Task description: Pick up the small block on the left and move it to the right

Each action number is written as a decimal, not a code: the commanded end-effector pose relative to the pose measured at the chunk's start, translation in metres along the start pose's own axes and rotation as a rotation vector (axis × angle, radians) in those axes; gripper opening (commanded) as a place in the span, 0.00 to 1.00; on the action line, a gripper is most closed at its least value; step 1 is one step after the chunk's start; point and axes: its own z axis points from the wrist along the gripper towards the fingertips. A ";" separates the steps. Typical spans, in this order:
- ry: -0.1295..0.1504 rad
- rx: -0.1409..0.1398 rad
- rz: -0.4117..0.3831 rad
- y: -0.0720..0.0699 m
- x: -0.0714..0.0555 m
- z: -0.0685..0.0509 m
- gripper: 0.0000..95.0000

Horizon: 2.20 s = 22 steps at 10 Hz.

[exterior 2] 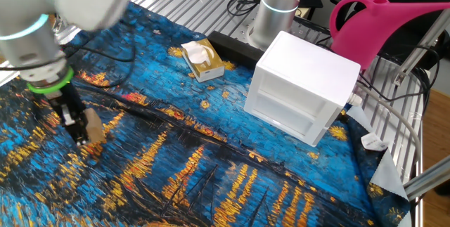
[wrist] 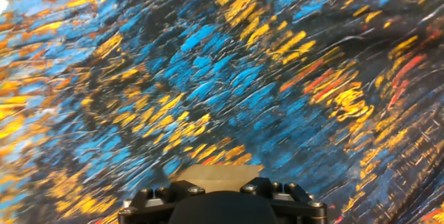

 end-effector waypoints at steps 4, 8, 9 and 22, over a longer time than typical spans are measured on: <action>-0.072 0.103 -0.003 0.014 0.047 -0.023 0.00; -0.066 0.111 0.008 0.018 0.072 -0.035 0.00; -0.066 0.111 0.010 0.018 0.078 -0.038 0.00; -0.055 0.125 0.002 0.021 0.098 -0.047 0.00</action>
